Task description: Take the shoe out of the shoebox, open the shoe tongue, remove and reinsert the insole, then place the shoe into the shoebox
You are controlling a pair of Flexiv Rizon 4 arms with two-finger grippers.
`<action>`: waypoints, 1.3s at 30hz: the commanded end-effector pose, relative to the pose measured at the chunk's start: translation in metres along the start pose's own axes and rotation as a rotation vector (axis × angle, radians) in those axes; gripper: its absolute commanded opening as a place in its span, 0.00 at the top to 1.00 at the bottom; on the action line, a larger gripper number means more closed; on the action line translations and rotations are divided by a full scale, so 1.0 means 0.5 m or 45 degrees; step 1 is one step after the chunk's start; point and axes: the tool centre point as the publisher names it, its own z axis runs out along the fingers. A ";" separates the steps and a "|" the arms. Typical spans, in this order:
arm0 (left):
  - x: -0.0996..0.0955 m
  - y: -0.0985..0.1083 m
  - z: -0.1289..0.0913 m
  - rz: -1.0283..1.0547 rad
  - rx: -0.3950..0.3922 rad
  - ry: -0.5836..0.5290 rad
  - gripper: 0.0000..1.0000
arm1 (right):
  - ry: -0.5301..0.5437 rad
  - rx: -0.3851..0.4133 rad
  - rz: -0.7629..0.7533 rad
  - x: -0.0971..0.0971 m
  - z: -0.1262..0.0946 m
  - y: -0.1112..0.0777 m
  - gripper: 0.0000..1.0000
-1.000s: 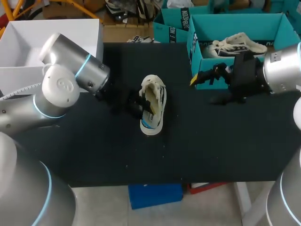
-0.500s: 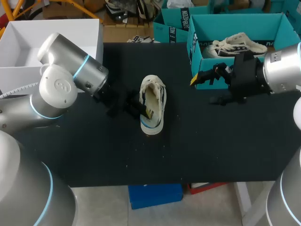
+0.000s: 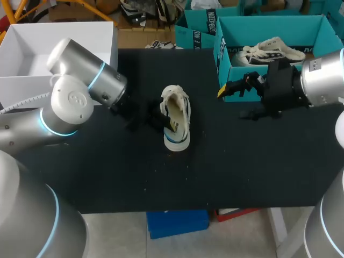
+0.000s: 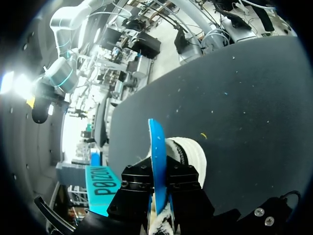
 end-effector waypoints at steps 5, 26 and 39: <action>0.000 0.015 0.002 -0.007 -0.020 0.009 1.00 | -0.001 -0.001 0.000 0.001 0.002 0.000 0.00; 0.000 0.017 -0.027 -0.020 -0.090 -0.004 0.62 | -0.001 -0.001 0.000 0.001 0.002 0.000 0.00; 0.004 0.011 -0.020 0.018 -0.080 0.054 1.00 | -0.001 -0.001 0.000 0.001 0.002 0.000 0.00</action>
